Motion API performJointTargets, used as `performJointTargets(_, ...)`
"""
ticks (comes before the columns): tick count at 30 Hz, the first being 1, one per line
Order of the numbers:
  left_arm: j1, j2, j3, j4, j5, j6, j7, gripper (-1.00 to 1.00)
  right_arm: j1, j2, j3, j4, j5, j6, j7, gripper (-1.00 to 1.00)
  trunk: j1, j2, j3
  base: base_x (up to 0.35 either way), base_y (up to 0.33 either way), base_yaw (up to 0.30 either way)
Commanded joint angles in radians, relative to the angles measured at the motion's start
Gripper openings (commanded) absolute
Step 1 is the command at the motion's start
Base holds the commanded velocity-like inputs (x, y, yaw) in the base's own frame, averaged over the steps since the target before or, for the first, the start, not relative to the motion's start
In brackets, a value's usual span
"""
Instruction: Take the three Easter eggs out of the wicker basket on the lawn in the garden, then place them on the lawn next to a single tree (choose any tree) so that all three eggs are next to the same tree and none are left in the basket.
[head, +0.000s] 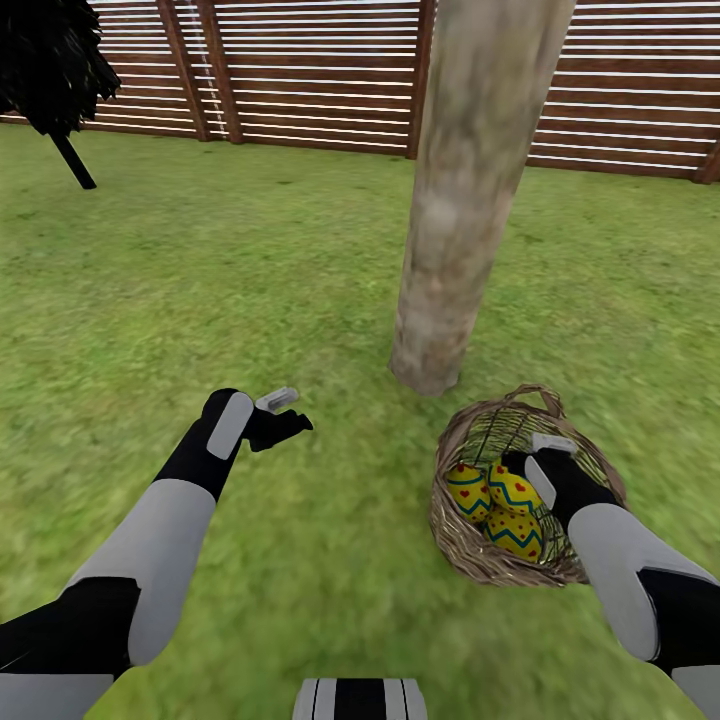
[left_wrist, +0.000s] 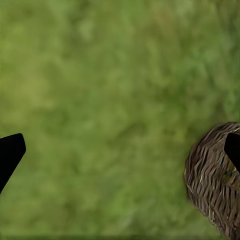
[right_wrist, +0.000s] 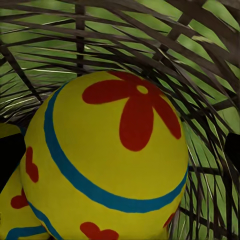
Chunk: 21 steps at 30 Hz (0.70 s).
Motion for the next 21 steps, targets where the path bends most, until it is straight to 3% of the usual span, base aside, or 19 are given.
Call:
performJointTargets(1, 0.000, -0.001, 0.002, -0.001, 0.010, 0.003, 0.010, 1.00, 0.000, 0.000, 0.000, -0.002, -0.008, 0.004, -0.004, 1.00, 0.000, 0.000, -0.001, 0.000, 0.000, 0.000)
performJointTargets(16, 0.000, -0.001, 0.002, -0.001, 0.011, 0.002, 0.010, 1.00, 0.000, 0.000, 0.001, -0.001, -0.008, 0.003, -0.004, 1.00, 0.000, 0.000, -0.001, 0.000, 0.000, 0.000)
performJointTargets(21, 0.000, -0.001, 0.002, -0.001, 0.010, 0.000, 0.010, 1.00, 0.000, 0.000, 0.002, -0.001, -0.008, 0.003, -0.003, 1.00, 0.001, -0.001, -0.012, 0.000, 0.000, 0.000)
